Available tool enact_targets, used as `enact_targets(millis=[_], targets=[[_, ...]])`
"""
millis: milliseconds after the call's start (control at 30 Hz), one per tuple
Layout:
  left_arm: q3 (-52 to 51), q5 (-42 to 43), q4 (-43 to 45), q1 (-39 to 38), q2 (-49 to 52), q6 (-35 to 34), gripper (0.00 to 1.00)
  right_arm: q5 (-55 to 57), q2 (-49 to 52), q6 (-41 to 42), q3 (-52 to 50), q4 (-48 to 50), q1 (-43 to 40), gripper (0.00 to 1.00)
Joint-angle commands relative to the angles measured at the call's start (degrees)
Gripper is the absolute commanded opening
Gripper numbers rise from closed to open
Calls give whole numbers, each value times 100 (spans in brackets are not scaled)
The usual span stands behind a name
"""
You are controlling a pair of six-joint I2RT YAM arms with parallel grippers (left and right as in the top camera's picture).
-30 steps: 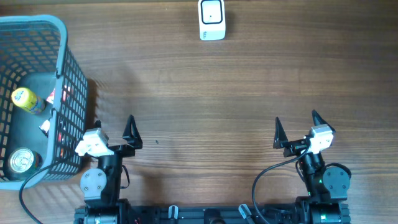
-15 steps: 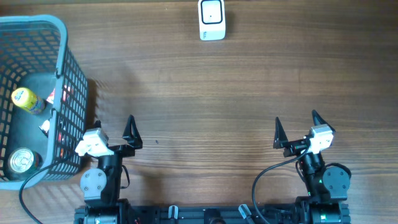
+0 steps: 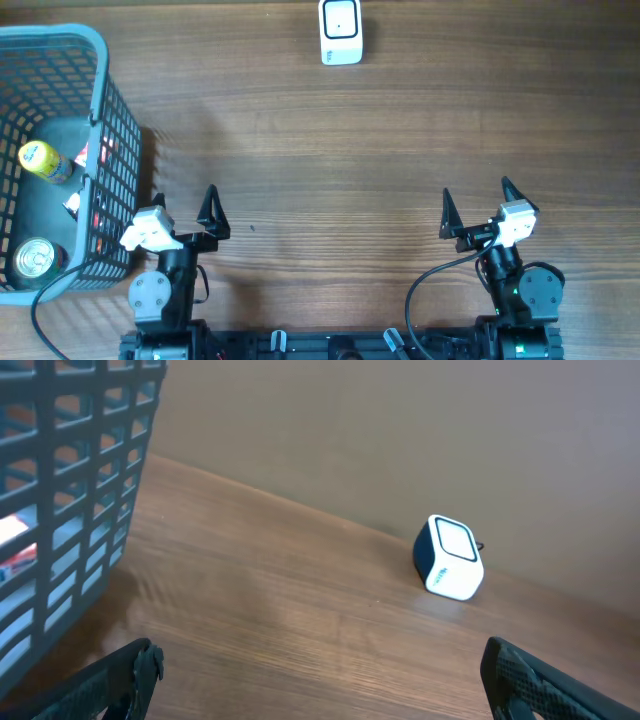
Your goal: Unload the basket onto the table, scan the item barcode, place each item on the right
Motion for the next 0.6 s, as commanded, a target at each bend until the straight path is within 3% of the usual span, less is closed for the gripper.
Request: enact_targets(millis=[0, 200, 367, 433, 567], targets=[[485, 120, 22, -17, -28, -52, 100, 48, -46, 72, -7, 15, 33, 100], [1036, 323, 17, -17, 629, -52, 100, 48, -46, 70, -7, 15, 33, 100], [2179, 1034, 17, -17, 1788, -68, 100, 48, -46, 68, -7, 15, 33, 100], [2739, 1176, -409, -17, 2264, -654, 100, 48, -46, 70, -7, 15, 33, 100], [3412, 1495, -474, -17, 2977, -778, 100, 48, -46, 68, -7, 15, 33, 100]])
